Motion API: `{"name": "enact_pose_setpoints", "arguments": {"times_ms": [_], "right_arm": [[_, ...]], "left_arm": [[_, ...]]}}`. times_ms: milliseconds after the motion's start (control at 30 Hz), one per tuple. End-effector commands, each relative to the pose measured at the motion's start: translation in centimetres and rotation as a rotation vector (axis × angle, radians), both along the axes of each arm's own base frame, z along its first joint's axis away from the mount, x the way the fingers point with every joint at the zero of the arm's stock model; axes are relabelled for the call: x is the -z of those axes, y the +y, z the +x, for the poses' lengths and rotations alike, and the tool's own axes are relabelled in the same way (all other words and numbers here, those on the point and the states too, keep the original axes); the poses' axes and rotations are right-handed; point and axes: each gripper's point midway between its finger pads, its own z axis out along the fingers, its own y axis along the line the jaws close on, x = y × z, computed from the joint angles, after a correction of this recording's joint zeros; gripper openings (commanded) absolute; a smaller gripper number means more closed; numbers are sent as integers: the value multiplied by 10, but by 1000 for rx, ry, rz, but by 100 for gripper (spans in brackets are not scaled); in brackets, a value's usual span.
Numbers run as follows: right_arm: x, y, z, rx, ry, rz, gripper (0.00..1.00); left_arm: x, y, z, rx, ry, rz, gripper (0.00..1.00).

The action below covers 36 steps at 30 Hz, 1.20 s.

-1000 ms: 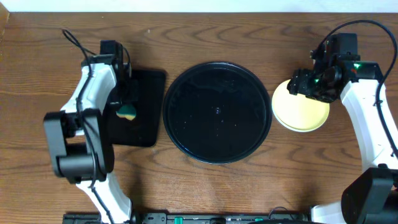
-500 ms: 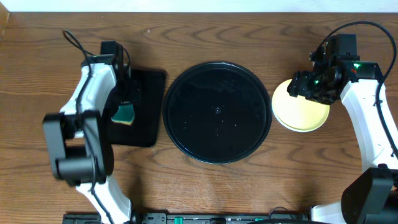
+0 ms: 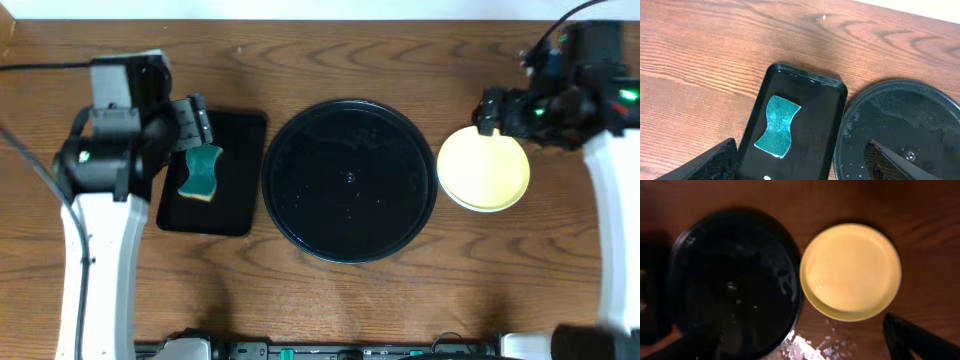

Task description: Clean dirty plates on tray and stack at the side

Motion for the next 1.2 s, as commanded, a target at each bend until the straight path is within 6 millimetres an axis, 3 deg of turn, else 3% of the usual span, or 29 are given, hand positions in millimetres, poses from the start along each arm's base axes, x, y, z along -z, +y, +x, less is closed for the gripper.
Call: {"name": "enact_pose_setpoints", "arguments": {"times_ms": [0, 200, 367, 567, 733, 867, 1000, 1167], "right_arm": [[-68, 2, -28, -33, -181, -25, 99], [-125, 4, -78, -36, -378, -26, 99], [-158, 5, -122, -35, -518, -32, 99], [-162, 0, -165, -26, -551, -73, 99], [-159, -17, -161, 42, -589, -146, 99], [-147, -19, -146, -15, -688, -230, 99], [-120, -18, -131, -24, -810, -251, 99], [-73, -9, -120, -52, -980, -227, 99]], "left_arm": [[-13, 2, -6, -22, -38, -10, 82], [-18, 2, -9, -22, -52, -10, 82], [-17, 2, -8, -22, -50, -10, 82], [-17, 2, -8, -22, -50, -10, 82], [-17, 2, -8, -22, -50, -10, 82], [-17, 2, -8, -22, -50, -10, 82], [-17, 2, -8, -22, -50, -10, 82], [-17, 2, -8, -22, -50, -10, 82]]}}
